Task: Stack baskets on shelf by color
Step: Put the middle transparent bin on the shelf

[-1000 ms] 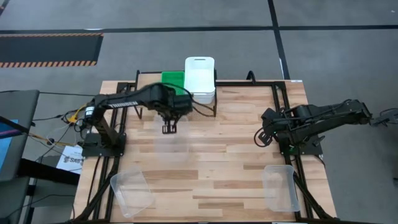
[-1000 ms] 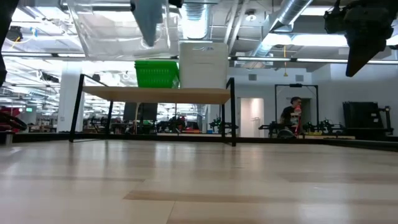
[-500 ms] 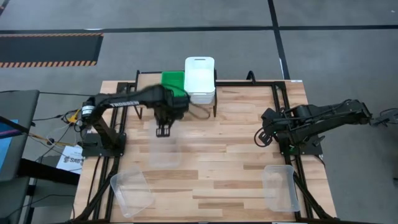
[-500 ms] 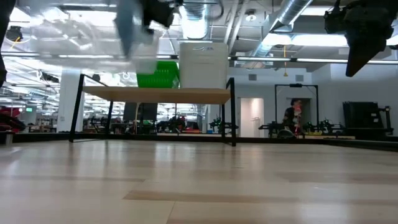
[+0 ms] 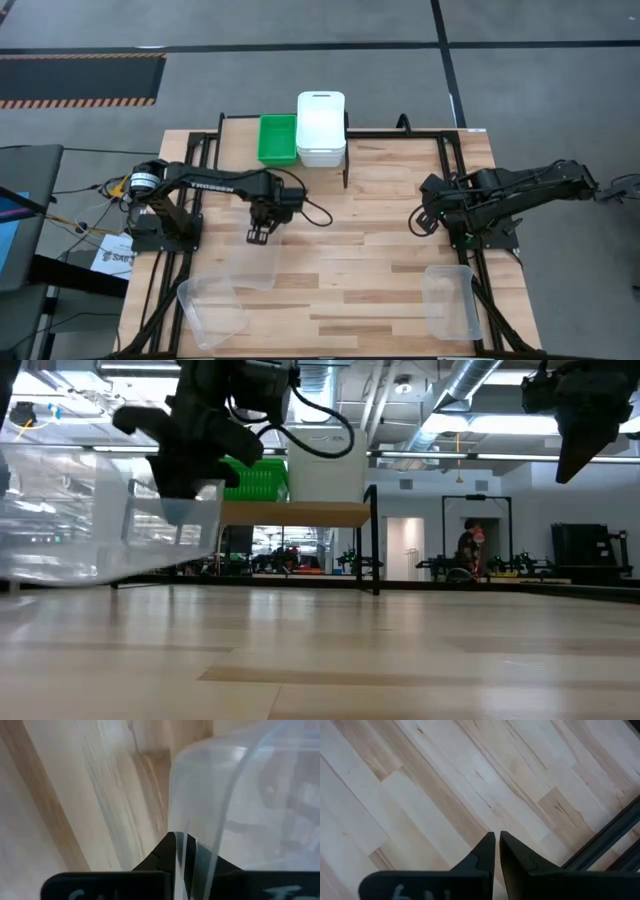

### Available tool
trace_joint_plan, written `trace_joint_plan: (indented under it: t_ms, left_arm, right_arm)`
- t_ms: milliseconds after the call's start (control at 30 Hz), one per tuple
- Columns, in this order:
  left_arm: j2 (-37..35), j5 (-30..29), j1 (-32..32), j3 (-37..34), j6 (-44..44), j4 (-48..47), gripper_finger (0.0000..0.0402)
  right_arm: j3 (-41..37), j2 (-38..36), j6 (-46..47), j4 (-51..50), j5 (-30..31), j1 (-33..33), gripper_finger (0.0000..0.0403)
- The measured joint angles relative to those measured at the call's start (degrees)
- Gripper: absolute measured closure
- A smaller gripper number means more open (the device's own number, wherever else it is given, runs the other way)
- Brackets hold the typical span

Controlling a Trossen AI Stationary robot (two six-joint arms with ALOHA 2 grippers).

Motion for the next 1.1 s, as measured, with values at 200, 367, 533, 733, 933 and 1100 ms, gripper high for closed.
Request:
trace_joint_plan:
  t_ms: [200, 367, 533, 733, 933, 1100]
  left_arm:
    - [-0.02, 0.02, 1.08, 0.15, -1.31, 3.74, 0.0335]
    - [-0.04, -2.43, 1.07, 3.59, -3.93, 1.66, 0.0254]
    - [-0.09, 1.71, 0.31, 10.83, -16.11, -3.41, 0.0182]
    - [-0.17, 7.51, -11.55, 16.31, -23.64, -2.87, 0.0169]
    - [0.0, -1.02, -25.39, 14.92, -30.4, 4.59, 0.0174]
    - [0.02, -4.21, -29.91, 10.69, -35.87, 9.13, 0.0171]
  right_arm:
    - [0.0, 0.0, -0.91, 0.02, 0.0, 0.0, 0.0351]
    - [0.0, 0.0, -0.91, 0.04, -0.04, 0.0, 0.0351]
    - [0.0, 0.0, -0.89, 0.1, -0.09, 0.0, 0.0351]
    - [0.0, 0.0, -0.89, 0.22, -0.13, 0.0, 0.0351]
    - [0.0, 0.0, -0.94, 0.24, -0.13, 0.0, 0.0351]
    - [0.0, 0.0, -0.97, 0.24, -0.13, 0.0, 0.0351]
